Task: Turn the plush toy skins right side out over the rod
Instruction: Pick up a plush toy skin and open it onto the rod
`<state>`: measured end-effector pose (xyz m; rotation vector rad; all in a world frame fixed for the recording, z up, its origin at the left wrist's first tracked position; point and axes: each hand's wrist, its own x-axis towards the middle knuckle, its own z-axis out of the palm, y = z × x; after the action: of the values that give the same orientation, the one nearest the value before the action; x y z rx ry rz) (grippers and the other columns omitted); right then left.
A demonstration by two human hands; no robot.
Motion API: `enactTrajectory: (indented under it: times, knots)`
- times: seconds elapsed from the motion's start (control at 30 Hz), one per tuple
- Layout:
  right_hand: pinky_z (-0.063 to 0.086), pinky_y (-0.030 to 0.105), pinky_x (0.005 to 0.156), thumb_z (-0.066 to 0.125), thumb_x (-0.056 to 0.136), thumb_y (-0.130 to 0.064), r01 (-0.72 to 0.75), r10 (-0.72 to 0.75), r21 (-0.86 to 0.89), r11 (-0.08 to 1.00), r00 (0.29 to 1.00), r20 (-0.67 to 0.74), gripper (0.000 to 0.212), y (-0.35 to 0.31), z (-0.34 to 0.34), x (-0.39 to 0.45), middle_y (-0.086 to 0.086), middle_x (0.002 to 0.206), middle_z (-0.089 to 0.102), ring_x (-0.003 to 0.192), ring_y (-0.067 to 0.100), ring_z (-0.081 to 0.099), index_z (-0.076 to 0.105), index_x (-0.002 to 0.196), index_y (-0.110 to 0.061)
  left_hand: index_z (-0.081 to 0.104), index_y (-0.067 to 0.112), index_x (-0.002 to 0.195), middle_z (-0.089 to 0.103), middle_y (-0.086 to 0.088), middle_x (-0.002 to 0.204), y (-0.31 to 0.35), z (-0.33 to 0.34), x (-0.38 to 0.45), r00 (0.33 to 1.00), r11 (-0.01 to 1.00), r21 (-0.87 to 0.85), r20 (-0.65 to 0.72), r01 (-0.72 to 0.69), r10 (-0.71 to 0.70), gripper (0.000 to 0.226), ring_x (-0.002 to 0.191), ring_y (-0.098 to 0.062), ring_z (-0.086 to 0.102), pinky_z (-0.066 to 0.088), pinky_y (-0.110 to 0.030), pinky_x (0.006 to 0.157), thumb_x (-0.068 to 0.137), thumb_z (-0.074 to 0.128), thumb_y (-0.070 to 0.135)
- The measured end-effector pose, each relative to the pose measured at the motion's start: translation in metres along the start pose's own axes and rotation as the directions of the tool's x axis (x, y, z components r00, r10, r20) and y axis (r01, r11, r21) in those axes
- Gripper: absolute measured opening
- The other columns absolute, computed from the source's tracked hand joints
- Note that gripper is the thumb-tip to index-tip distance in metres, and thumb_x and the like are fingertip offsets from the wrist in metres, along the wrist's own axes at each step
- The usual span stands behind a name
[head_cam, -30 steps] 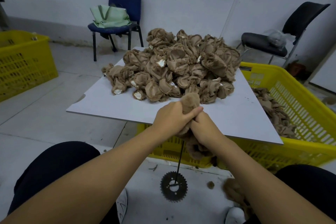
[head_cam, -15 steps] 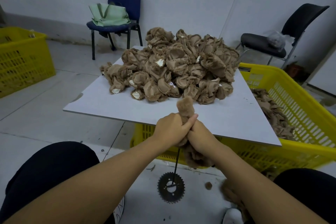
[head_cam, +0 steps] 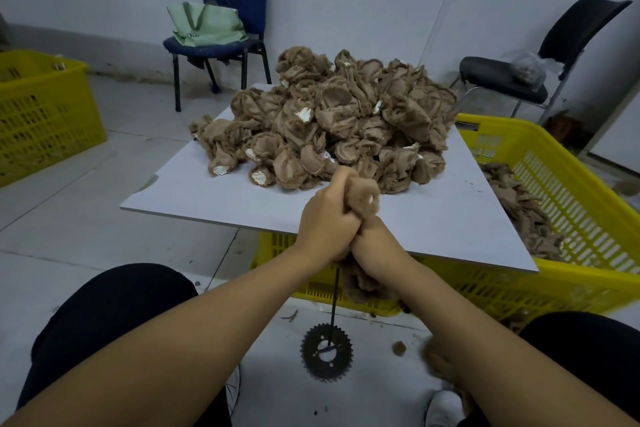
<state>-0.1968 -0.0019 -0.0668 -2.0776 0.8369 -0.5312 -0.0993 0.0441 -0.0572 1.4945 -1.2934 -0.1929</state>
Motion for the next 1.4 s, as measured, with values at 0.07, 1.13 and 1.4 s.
enactTrajectory:
  times: [0.07,1.13,1.4]
  knots:
    - [0.055,0.049,0.058,0.046,0.082,-0.034,0.026,-0.028,-0.062,0.998,0.999,-0.027,0.02,-0.008,-0.012,0.001,0.004,0.065,0.066,0.063,0.028,0.064,0.061,0.074,-0.024,0.06,0.019,0.103,0.064,-0.007,0.081,0.003,0.0,0.003,0.995,0.996,-0.065,-0.084,-0.054,0.049,0.018,0.074,-0.029,0.061,0.049,-0.055,0.059,0.087,0.057,0.014]
    - [0.048,0.043,0.097,0.046,0.101,-0.016,-0.173,0.273,-0.51,0.842,0.953,0.129,0.021,0.012,0.005,-0.006,0.012,0.118,0.062,0.112,0.03,0.059,0.058,0.117,-0.011,0.051,0.032,0.09,0.062,0.004,0.09,-0.019,0.023,0.001,0.718,0.768,0.004,0.353,0.641,-0.601,0.017,0.09,-0.018,0.062,0.051,-0.043,0.091,0.091,0.058,0.047]
    - [0.058,0.036,0.081,0.061,0.082,0.007,-0.136,0.087,0.327,0.935,0.983,0.16,0.037,-0.018,-0.043,0.004,0.007,0.102,0.073,0.096,0.021,0.07,0.065,0.11,-0.016,0.059,0.03,0.091,0.066,0.006,0.081,0.018,-0.01,0.028,0.953,0.904,0.395,0.174,0.165,-0.249,0.049,0.076,-0.017,0.064,0.053,-0.037,0.065,0.085,0.047,0.078]
